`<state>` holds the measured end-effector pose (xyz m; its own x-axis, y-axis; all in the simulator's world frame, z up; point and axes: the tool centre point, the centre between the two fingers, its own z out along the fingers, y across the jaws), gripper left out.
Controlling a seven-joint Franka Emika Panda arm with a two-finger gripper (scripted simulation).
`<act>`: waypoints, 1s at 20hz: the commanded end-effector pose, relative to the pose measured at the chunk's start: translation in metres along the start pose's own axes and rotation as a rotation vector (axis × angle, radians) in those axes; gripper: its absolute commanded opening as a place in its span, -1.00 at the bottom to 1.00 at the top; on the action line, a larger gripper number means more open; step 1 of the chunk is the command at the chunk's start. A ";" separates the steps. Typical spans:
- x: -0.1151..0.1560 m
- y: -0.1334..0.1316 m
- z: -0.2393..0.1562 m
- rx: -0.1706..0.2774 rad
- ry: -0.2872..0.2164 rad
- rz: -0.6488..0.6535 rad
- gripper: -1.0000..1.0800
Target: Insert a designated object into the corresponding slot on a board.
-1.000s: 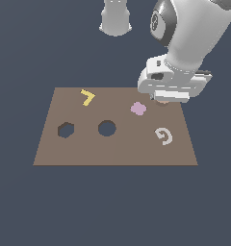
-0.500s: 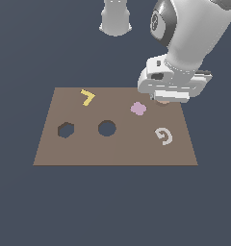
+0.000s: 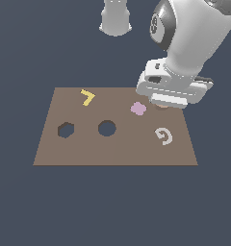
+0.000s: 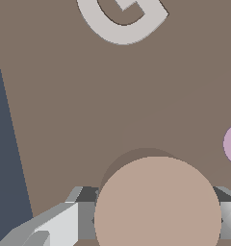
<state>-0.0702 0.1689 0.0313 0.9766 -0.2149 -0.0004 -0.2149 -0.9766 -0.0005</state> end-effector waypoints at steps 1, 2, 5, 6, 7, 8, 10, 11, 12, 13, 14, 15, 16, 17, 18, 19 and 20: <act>0.010 0.002 -0.001 0.000 0.001 0.058 -1.00; 0.015 0.003 -0.001 0.001 0.001 0.086 -1.00; 0.031 0.008 -0.002 0.001 0.001 0.184 -1.00; 0.037 0.010 -0.002 0.001 0.001 0.220 -1.00; 0.043 0.013 -0.002 0.001 0.001 0.259 -1.00; 0.049 0.016 -0.003 0.001 0.000 0.301 -1.00; 0.063 0.023 -0.003 0.001 0.000 0.390 -1.00; 0.070 0.028 -0.004 0.001 0.000 0.438 -1.00; 0.077 0.033 -0.004 0.001 0.000 0.488 -1.00; 0.083 0.038 -0.004 0.001 0.000 0.538 -1.00; 0.090 0.044 -0.005 0.001 0.000 0.587 -1.00; 0.096 0.050 -0.005 0.001 0.000 0.636 -1.00; 0.101 0.056 -0.005 0.002 0.000 0.683 -1.00; 0.107 0.063 -0.006 0.002 0.000 0.731 -1.00; 0.111 0.069 -0.006 0.002 0.000 0.777 -1.00; 0.116 0.076 -0.006 0.002 0.000 0.823 -1.00; 0.120 0.083 -0.007 0.002 0.000 0.869 -1.00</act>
<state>0.0245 0.0738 0.0371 0.5287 -0.8488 -0.0011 -0.8488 -0.5287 -0.0009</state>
